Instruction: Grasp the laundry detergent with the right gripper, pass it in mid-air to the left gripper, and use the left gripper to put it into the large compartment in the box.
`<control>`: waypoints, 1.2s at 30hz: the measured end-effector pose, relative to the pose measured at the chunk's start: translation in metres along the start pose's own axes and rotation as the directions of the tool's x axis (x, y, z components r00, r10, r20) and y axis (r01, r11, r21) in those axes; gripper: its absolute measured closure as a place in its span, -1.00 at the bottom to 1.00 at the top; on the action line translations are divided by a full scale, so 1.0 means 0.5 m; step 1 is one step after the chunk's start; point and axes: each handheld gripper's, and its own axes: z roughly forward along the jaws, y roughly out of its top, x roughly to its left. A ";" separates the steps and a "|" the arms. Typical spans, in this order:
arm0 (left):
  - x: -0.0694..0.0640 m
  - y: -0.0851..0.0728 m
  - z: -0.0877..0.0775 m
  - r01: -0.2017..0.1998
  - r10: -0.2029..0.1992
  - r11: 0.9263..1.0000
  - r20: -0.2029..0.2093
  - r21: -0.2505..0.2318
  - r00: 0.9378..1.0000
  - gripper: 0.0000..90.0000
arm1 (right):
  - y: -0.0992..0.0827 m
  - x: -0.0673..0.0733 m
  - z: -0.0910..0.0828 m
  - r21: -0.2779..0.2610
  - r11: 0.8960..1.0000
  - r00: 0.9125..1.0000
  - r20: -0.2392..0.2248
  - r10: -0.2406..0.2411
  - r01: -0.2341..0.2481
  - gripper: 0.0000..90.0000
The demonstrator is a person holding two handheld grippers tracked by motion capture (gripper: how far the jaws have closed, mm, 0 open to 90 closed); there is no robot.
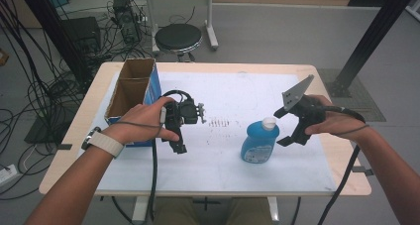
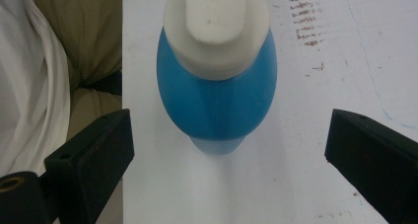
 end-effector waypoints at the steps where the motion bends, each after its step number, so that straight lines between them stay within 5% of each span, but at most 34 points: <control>1: 0.000 0.000 0.001 0.000 0.000 1.000 0.001 -0.001 1.000 -0.77 | -0.001 0.001 0.001 -0.004 1.000 1.000 0.000 0.003 -0.003 -0.90; 36: 0.003 0.007 0.011 0.002 -0.002 1.000 0.014 -0.001 1.000 -0.76 | -0.052 -0.001 0.059 -0.097 0.995 1.000 -0.016 0.003 -0.004 -0.91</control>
